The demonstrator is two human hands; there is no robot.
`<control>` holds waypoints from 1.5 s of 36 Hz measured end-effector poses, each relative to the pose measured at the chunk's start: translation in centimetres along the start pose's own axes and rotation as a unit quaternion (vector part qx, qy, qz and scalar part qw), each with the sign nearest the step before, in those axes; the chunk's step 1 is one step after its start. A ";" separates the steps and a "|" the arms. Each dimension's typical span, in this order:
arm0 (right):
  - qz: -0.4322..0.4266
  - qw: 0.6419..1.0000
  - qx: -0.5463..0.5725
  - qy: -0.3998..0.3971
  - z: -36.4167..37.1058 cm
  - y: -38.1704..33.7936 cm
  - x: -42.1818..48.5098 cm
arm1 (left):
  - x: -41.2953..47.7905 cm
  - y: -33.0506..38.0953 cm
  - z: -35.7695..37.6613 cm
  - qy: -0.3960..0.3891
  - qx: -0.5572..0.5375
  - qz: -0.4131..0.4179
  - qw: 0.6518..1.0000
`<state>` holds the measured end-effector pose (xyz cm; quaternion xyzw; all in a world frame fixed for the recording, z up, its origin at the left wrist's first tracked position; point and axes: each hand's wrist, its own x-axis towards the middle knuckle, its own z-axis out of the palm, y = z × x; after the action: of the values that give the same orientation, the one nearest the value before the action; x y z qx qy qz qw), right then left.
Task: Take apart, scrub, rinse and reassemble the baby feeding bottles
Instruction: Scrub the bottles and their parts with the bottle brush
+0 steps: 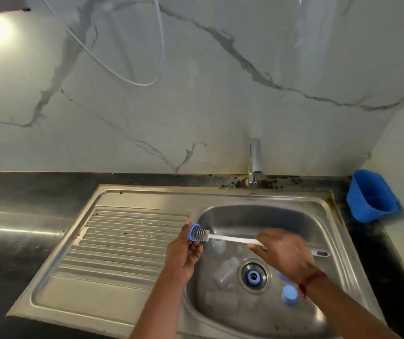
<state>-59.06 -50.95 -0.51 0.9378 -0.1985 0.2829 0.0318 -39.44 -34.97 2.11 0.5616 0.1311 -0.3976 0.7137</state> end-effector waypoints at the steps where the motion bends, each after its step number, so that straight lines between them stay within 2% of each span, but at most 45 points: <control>1: -0.006 1.000 -0.001 0.007 -0.2 -0.1 0.2 | 0.0 0.1 0.1 0.002 -0.001 0.001 1.000; 5: -0.010 0.999 -0.023 0.028 -0.8 -0.4 1.1 | 0.1 0.2 0.2 0.027 0.008 0.014 0.999; 7: -0.005 1.000 -0.025 0.009 -0.7 -0.5 1.0 | 0.1 0.2 0.2 0.033 0.009 0.018 0.999; 12: 0.071 0.990 -0.002 -0.124 -0.2 -1.0 0.6 | 0.3 0.4 0.3 0.034 0.011 0.034 0.999; 15: 0.108 0.967 0.042 -0.226 -0.2 -1.1 0.7 | 0.6 0.3 0.1 0.028 0.000 0.042 0.999; 19: 0.126 0.946 0.085 -0.286 -1.1 -2.0 1.3 | 0.8 0.0 -0.8 0.012 -0.028 0.046 0.998; 24: 0.101 0.937 0.080 -0.325 -2.2 -2.4 1.9 | 0.9 -0.2 -1.6 -0.014 -0.053 0.049 0.997; 33: 0.086 0.938 0.101 -0.319 -1.9 -2.5 1.5 | 1.5 -0.4 -2.8 -0.052 -0.064 0.087 0.993; 40: 0.127 0.942 0.145 -0.273 -1.6 -2.0 1.7 | 1.3 0.4 -2.7 -0.072 -0.077 0.108 0.989; 48: 0.172 0.933 0.176 -0.264 -0.6 -1.0 2.2 | 1.6 1.1 -2.8 -0.068 -0.006 0.159 0.985; 54: 0.144 0.930 0.182 -0.284 0.2 -0.6 1.7 | 1.9 1.4 -2.6 -0.085 -0.002 0.170 0.982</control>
<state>-57.45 -51.07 0.22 0.9302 -0.2770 0.0379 -0.2379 -36.53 -33.31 1.03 0.5386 -0.0263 -0.3162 0.7806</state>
